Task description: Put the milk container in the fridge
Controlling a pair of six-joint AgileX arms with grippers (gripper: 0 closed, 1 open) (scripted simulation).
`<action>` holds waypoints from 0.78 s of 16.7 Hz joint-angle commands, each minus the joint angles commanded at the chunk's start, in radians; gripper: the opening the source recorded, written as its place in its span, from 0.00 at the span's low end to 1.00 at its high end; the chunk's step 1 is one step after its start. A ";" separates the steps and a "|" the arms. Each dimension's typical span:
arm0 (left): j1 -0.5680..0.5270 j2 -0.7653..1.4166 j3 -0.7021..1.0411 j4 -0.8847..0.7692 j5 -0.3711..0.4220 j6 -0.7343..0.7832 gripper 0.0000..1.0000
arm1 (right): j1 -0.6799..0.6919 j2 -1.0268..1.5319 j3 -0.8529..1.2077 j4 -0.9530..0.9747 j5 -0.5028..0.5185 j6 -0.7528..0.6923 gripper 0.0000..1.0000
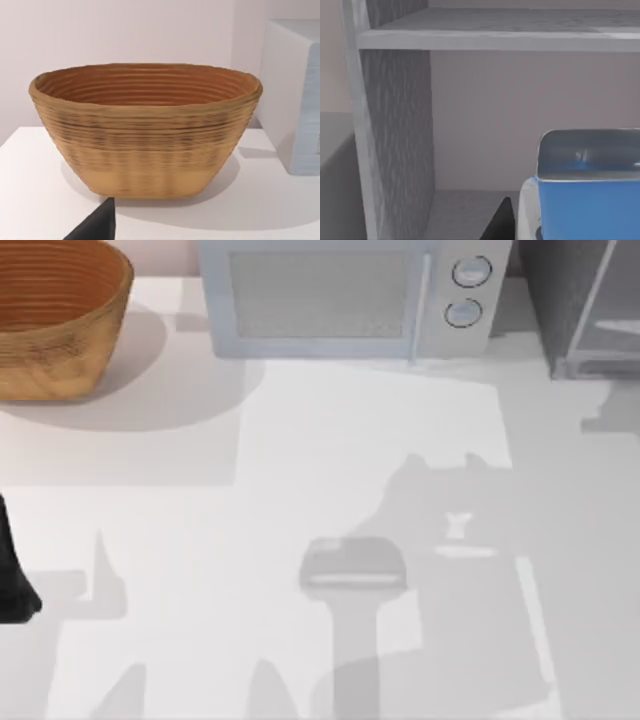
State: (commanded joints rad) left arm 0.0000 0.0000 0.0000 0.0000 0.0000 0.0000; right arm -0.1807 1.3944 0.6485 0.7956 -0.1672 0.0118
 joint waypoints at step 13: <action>0.000 0.000 0.000 0.000 0.000 0.000 1.00 | -0.098 0.779 0.328 0.405 -0.088 0.004 0.00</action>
State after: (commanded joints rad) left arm 0.0000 0.0000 0.0000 0.0000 0.0000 0.0000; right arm -0.2790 2.1734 0.9761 1.2010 -0.2557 0.0157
